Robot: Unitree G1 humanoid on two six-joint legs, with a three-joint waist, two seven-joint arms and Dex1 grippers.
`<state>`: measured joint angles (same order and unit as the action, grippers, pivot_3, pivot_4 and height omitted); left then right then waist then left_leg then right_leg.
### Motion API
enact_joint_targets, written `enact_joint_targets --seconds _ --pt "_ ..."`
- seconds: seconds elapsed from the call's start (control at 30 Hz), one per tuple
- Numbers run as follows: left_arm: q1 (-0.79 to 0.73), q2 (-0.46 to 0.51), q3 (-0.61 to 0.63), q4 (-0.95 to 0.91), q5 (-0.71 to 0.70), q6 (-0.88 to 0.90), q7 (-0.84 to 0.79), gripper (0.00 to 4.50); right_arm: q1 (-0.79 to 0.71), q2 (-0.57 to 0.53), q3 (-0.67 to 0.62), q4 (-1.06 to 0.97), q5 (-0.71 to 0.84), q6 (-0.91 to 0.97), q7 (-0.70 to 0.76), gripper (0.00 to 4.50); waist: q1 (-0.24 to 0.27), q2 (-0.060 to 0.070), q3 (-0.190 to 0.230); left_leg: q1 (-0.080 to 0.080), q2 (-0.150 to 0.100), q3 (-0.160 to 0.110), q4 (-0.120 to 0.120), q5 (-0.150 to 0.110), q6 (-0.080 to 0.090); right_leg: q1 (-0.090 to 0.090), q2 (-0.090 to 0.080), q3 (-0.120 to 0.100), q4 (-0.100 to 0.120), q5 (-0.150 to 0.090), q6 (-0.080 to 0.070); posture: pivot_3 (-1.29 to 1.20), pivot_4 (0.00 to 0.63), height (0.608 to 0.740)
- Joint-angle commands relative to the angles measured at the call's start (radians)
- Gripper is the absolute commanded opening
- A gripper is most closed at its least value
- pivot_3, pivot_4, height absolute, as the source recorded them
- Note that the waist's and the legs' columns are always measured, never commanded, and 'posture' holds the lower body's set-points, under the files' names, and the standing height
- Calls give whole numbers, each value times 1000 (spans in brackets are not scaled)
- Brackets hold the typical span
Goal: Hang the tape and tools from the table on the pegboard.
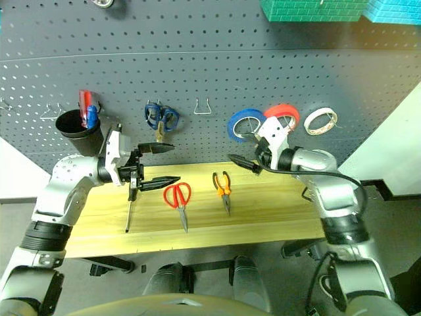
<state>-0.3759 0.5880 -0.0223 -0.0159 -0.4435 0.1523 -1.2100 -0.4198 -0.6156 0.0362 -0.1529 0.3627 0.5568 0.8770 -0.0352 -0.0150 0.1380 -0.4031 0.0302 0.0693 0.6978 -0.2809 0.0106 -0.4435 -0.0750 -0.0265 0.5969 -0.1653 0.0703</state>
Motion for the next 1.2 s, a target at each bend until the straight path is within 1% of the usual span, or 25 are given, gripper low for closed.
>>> enact_joint_targets --seconds 0.03,0.13,0.23,0.3,0.4,0.47,0.5,0.6,0.67,0.7,0.77,0.8,0.83,0.97,1.1,1.2 --pt "18 17 22 -57 -8 9 20 4500 34 -81 -48 -191 103 168 22 4064 -2 0 0 2 1 0 0 0 0 1 1 0 0 0 -1 8 65 740" --pt "48 23 23 -92 -18 31 33 4500 75 -131 -45 -256 147 279 18 4064 -1 -1 -1 5 2 0 0 0 0 3 1 0 0 -1 1 13 76 740" --pt "76 24 28 -119 -19 45 59 4500 90 -135 -5 -279 170 393 -21 4064 -2 -1 -1 5 2 -1 0 0 -1 3 2 0 -1 -1 0 18 83 740" --pt "99 29 30 -125 -10 46 70 4500 90 -95 20 -267 179 471 -75 4064 -3 -1 -1 5 3 -1 0 -1 -1 2 3 0 -1 -1 0 22 90 740" --pt "128 49 27 -118 6 52 75 4500 82 -22 39 -221 163 528 -162 4064 -3 -1 0 4 3 -1 -1 0 -1 1 3 1 -1 -1 -1 31 102 740" --pt "144 50 27 -99 25 52 99 4500 89 -12 108 -207 99 497 -196 4064 -1 0 0 3 3 -1 -2 0 -1 0 4 1 -2 -1 -1 40 118 740" --pt "154 52 25 -96 32 50 106 4500 87 -3 126 -208 95 516 -210 4064 2 0 1 3 3 -1 -2 0 -1 0 4 1 -2 -1 -1 43 122 740" --pt "192 51 22 -97 64 14 129 4500 74 32 140 -195 99 563 -251 4064 18 0 4 0 4 -3 -2 0 -1 -3 3 2 -2 -1 -1 54 145 740" --pt "217 43 23 -93 83 -10 148 4500 67 45 152 -181 88 563 -263 4064 25 0 5 -3 4 -3 -2 0 -1 -6 3 2 -2 -1 -1 63 160 740" --pt "233 46 17 -76 107 -28 157 4500 50 64 158 -152 78 572 -282 4064 28 1 9 -4 4 -3 -2 0 -1 -8 3 3 -2 -1 -2 68 170 740" --pt "254 48 12 -48 142 -58 177 4500 10 98 169 -92 60 589 -309 4415 28 1 16 -4 4 -3 -2 0 0 -8 2 3 -2 -1 -1 76 185 740" --pt "262 46 13 -44 149 -64 185 4500 -2 106 172 -75 55 599 -316 4475 29 1 21 -5 4 -4 -2 0 -1 -9 2 3 -2 -1 -1 79 189 740" --pt "267 43 15 -45 149 -62 190 4500 -14 113 176 -59 51 609 -323 4475 29 1 26 -4 4 -4 -2 0 -1 -9 2 3 -2 -1 -1 82 193 740" --pt "267 41 7 -27 167 -82 192 4500 -95 184 193 108 -16 627 -401 4475 43 3 41 -8 4 -5 -2 0 0 -14 1 2 -2 -1 -2 99 215 740" --pt "263 53 -6 3 184 -106 169 4500 -153 244 161 230 -47 618 -445 4475 50 4 59 -9 3 -4 -6 0 0 -17 2 3 -2 -1 -6 105 234 740" --pt "241 50 -11 57 199 -138 153 4500 -200 284 144 339 -91 566 -500 4475 49 4 70 -10 2 -4 -9 0 0 -18 2 3 -2 -3 -7 105 250 740"
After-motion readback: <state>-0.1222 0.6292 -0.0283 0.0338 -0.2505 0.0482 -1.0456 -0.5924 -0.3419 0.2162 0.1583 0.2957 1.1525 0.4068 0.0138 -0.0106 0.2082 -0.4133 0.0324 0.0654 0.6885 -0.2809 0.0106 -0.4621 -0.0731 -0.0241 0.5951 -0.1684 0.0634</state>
